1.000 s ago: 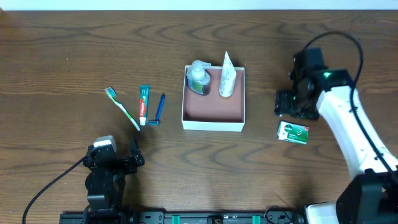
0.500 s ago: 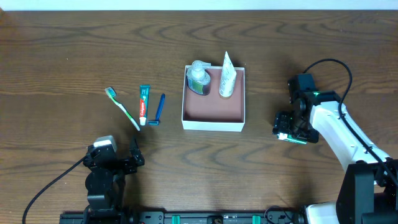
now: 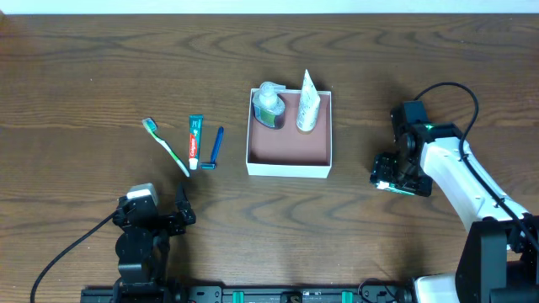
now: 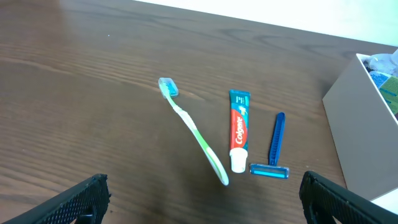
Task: Pack container
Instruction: 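Move the right gripper to the green Dettol soap bar and grasp it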
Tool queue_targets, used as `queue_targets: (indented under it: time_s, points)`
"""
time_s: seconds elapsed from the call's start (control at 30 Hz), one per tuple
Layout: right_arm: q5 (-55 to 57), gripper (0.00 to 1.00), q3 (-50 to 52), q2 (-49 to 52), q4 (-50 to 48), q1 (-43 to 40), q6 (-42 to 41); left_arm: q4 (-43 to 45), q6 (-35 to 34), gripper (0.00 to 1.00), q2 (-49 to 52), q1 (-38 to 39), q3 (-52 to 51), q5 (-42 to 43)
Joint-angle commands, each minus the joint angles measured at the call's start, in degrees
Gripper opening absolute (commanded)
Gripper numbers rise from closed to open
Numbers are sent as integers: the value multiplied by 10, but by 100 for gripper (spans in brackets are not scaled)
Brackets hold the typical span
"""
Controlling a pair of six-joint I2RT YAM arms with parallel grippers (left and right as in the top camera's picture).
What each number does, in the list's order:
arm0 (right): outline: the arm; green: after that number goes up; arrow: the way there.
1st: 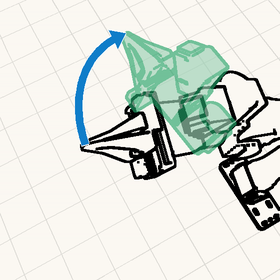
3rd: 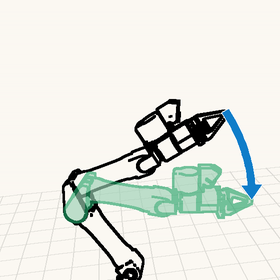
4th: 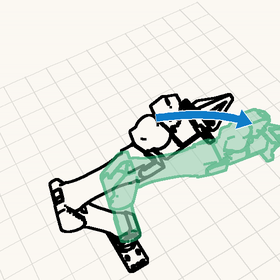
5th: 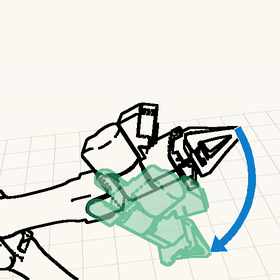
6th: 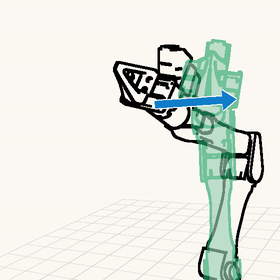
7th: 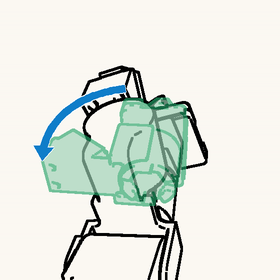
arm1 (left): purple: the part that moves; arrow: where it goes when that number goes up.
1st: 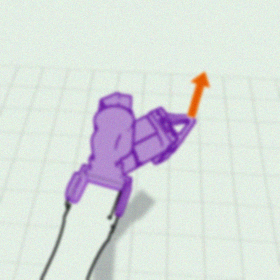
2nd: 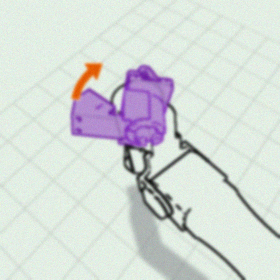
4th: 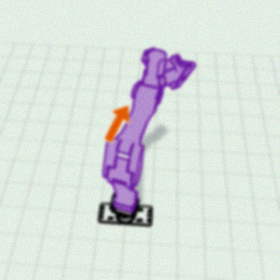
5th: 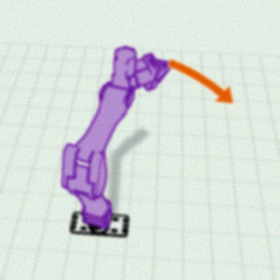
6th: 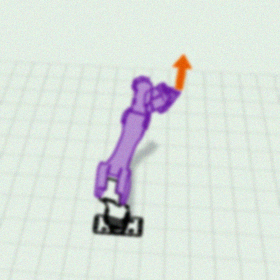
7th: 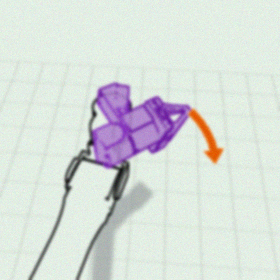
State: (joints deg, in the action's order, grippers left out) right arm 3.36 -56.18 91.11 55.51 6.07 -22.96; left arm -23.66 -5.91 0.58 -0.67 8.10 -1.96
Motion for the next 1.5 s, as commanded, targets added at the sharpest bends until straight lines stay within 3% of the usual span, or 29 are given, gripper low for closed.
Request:
queue_targets:
  time_s: [0.0, 0.4, 0.57, 0.8, 1.0, 1.47]
  points:
    - [-2, 82, 1, 0, -19, -5, 71, -2, 8, 98, -3, -3, -11, -9]
    - [8, 85, 1, 1, -191, -5, 513, -2, 8, 98, -3, -3, -11, -9]
    - [7, 87, 1, 4, -169, -11, 622, -2, 8, 98, -3, -3, -11, -9]
    - [7, 91, 4, 18, -149, -31, 645, -2, 8, 98, -3, -3, -11, -9]
    - [29, 95, 4, 18, -87, -31, 760, -2, 8, 98, -3, -3, -11, -9]
    - [41, 98, 14, 23, -83, -42, 779, -2, 8, 98, -3, -3, -11, -9]
